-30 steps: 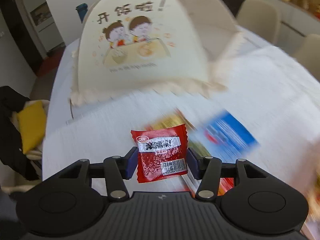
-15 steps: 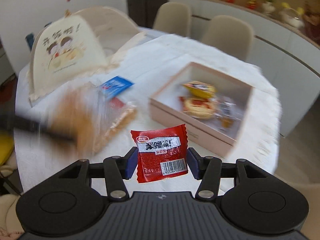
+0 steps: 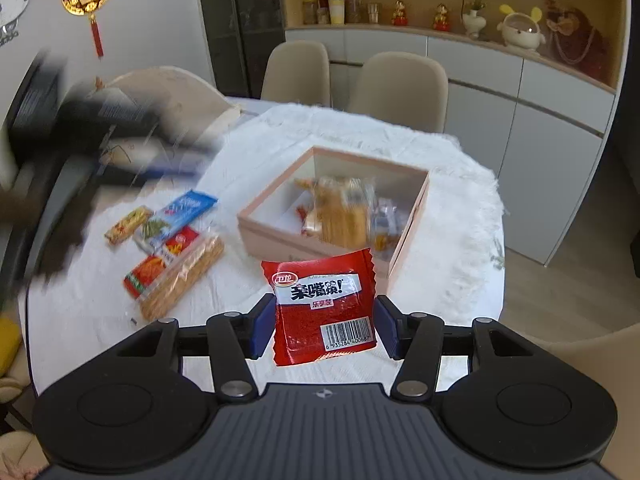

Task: Organize snacks
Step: 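Release the bread into the pink box with the left tool while the right carries the red packet, then lower the red packet into the pink box and open the right tool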

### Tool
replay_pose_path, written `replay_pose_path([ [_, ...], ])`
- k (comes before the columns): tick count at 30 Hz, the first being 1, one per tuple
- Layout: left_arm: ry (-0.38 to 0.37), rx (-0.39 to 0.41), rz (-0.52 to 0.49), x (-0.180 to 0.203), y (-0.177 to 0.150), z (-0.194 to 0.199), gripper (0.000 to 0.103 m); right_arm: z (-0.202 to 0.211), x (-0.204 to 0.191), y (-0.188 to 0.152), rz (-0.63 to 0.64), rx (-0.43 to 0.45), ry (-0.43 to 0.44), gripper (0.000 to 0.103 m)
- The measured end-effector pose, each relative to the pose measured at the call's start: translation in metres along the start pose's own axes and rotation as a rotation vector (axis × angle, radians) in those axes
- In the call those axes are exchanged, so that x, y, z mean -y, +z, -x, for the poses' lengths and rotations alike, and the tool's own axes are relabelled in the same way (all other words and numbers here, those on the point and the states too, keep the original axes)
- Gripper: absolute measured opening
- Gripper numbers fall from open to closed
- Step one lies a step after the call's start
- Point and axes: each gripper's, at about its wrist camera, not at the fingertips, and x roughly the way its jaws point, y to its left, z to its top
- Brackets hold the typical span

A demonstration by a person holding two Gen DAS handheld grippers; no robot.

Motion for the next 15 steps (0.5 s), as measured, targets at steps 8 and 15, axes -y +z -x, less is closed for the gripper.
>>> replay_pose_path([
  [8,0.119,-0.006,0.056,-0.045,-0.035,0.036,0.042,-0.022,0.009,0.143,0.015,0.092,-0.003,0.081],
  [15,0.273,0.048,0.132,-0.092,-0.04,0.079,0.042,-0.072,0.03,0.171,-0.073,0.006,0.013,0.082],
])
